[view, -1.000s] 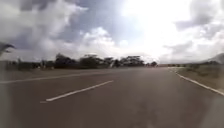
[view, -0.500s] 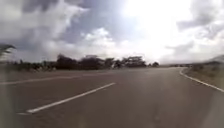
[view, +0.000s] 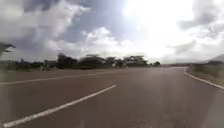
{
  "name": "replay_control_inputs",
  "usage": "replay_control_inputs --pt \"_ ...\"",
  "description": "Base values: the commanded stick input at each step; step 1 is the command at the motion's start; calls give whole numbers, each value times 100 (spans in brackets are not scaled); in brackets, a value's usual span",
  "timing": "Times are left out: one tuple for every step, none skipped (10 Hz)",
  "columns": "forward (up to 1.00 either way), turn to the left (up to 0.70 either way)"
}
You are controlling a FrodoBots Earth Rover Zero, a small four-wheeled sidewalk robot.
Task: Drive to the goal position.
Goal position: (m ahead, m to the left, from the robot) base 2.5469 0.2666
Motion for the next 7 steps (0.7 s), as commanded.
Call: replay_control_inputs --pt "100 -28" --pt "100 -32" --pt "100 -36" --pt "100 -40" --pt "100 -40" --pt "100 -40" --pt "100 -40"
